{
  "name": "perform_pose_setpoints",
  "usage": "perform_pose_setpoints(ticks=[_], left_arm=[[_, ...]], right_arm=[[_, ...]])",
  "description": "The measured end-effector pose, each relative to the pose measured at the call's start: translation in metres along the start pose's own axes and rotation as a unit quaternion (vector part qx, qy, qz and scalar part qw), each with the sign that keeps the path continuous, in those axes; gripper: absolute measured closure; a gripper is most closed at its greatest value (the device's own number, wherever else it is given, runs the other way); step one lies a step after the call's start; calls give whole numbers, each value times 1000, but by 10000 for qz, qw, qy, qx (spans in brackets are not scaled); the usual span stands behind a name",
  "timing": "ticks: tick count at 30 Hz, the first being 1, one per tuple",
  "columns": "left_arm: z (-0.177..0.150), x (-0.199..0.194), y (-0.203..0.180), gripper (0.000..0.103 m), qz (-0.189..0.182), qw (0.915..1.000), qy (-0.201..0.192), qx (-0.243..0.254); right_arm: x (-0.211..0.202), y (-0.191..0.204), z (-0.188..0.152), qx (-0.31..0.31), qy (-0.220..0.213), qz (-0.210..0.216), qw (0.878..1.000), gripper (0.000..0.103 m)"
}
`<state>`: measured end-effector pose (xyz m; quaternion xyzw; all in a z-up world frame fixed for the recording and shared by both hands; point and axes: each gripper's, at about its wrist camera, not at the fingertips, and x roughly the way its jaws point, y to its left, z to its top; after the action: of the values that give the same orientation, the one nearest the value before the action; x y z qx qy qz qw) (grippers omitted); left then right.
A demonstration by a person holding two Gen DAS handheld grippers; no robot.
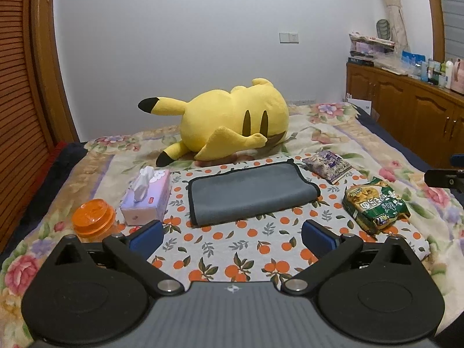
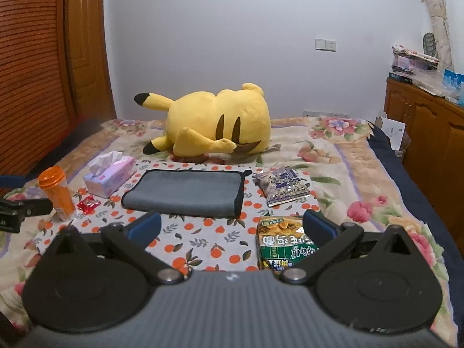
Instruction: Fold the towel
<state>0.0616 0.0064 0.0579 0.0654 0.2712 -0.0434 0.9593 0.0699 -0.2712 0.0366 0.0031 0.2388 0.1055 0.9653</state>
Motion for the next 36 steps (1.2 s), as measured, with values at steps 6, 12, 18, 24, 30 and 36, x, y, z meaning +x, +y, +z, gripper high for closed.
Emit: perform_pose_setpoints(ticks=[6,12,18,24,30,36], left_arm=[[-13,-11,-7,0,62,10000,-36,-20],[-28,-17,-18,0,77,10000,24,-31],[-44,-17,-24,0,91,9996,182,-198],[-57,-20,-28,0,200,9992,209,-262],[-66,-18,-29,0,191,9993,238,-212],[-81,-11,-29,0,202,9989,346,-232]], right_arm=[[-11,2,-6,1,-64,-22,10000,0],[-16,6,-16,148,-71,75,9998,0],[-24,15,-25,105,-67,145,9998,0],[-27,22,-35,62,-44,186,9998,0],[-24,26,-47,147,56,233,9996,0],[-17,33,-59,221,185,278,9992,0]])
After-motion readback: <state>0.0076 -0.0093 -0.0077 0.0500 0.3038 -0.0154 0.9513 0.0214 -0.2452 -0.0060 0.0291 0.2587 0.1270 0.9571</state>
